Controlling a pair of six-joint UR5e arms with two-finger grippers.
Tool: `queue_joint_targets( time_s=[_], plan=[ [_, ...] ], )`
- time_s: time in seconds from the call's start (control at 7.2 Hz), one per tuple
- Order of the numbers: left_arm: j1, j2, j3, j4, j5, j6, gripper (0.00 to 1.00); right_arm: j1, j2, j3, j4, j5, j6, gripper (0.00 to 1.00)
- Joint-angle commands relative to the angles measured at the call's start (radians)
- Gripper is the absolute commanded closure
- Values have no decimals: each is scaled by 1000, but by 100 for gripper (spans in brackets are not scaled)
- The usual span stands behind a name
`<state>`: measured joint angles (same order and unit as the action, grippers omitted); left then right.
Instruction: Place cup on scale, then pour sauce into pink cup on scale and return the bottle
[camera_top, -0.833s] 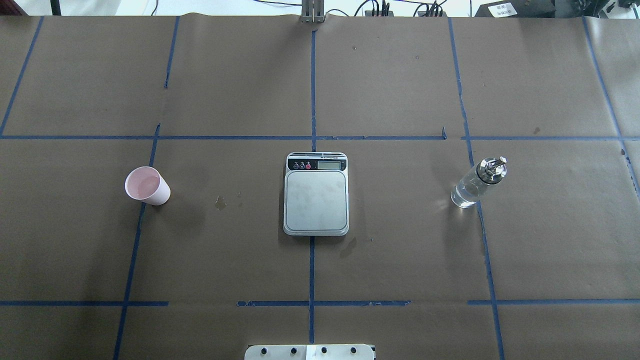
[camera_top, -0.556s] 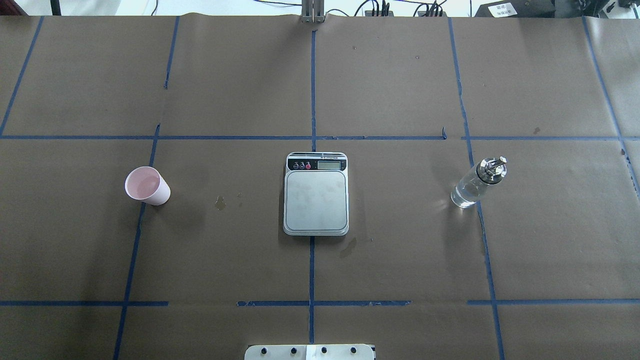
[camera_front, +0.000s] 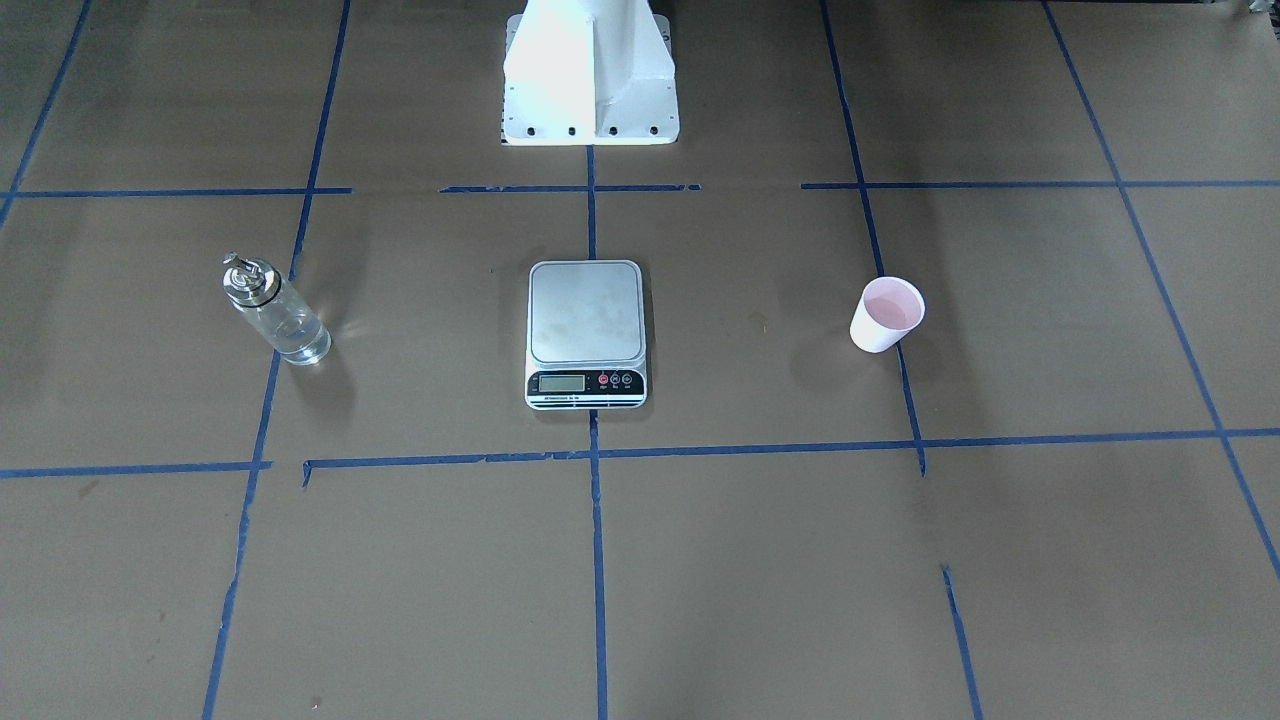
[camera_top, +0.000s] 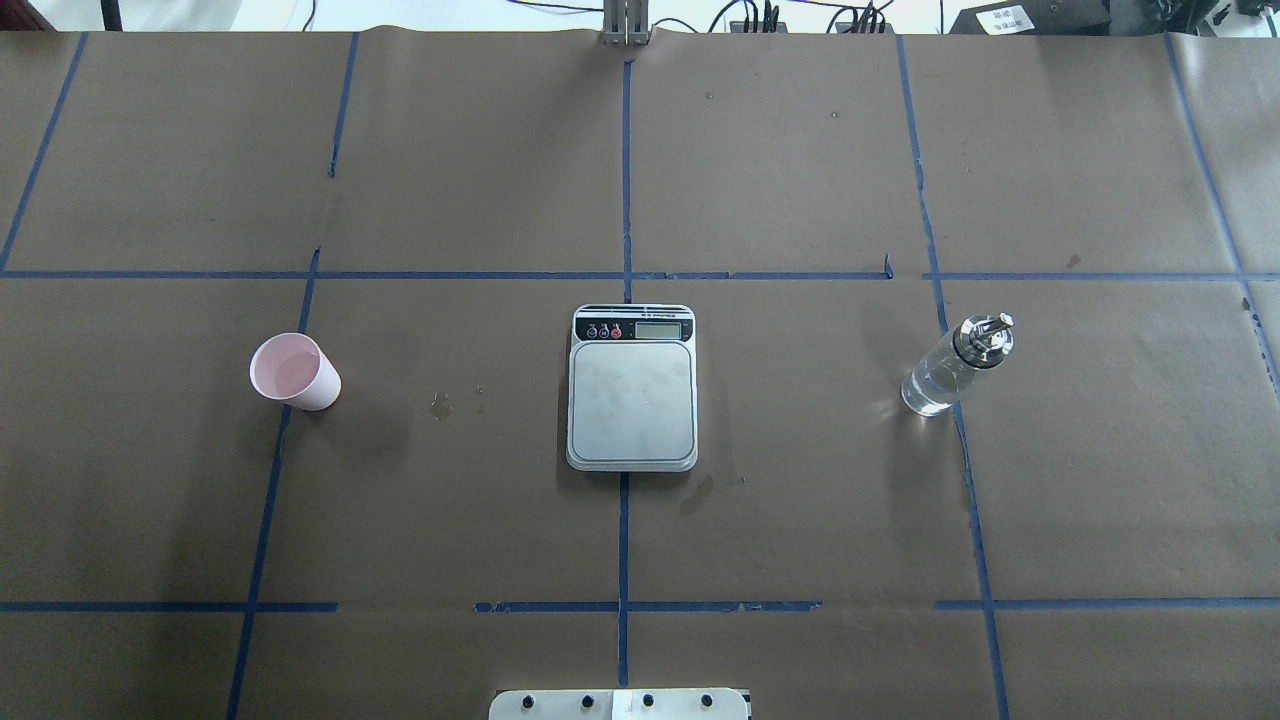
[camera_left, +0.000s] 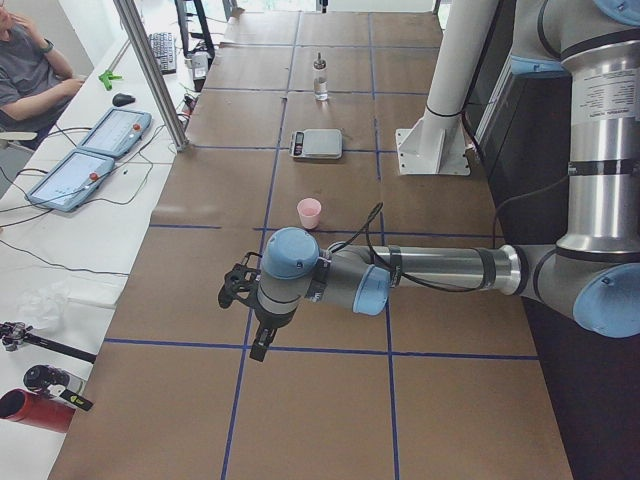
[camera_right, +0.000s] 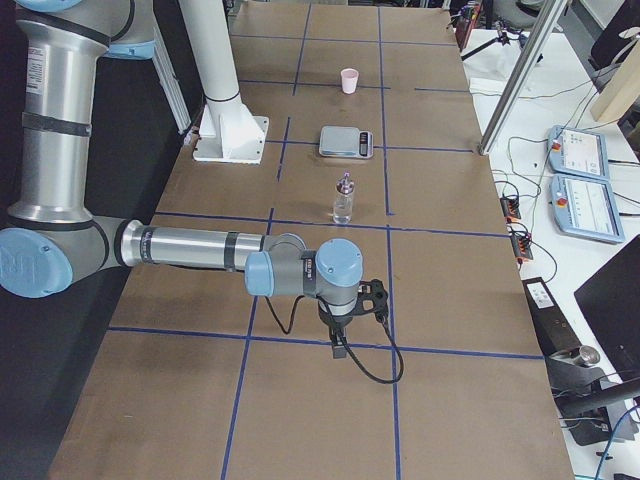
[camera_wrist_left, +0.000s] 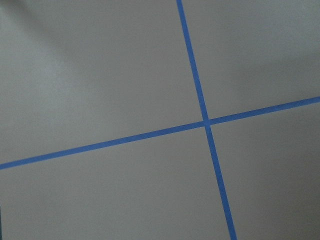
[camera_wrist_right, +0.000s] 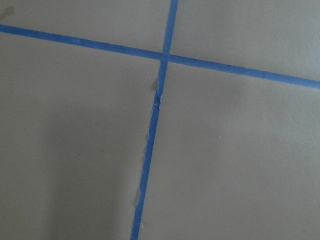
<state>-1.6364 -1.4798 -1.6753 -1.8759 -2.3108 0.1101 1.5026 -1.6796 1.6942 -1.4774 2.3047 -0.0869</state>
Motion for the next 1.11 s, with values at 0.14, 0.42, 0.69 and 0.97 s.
queue_joint_targets(
  time_s=[0.14,0.42,0.69,0.97],
  plan=[
    [7,-13,31,-439,-52,-9,0,-28,141,-8,66,-8,4,0],
    [10,-80,120,-548,-131,-68,0,-28,169,-10,127,-4,15,0],
    [26,-120,115,-560,-137,-180,0,-27,170,-19,201,4,82,0],
    [146,-123,76,-615,-170,-312,0,-28,152,-30,299,4,132,0]
  ],
)
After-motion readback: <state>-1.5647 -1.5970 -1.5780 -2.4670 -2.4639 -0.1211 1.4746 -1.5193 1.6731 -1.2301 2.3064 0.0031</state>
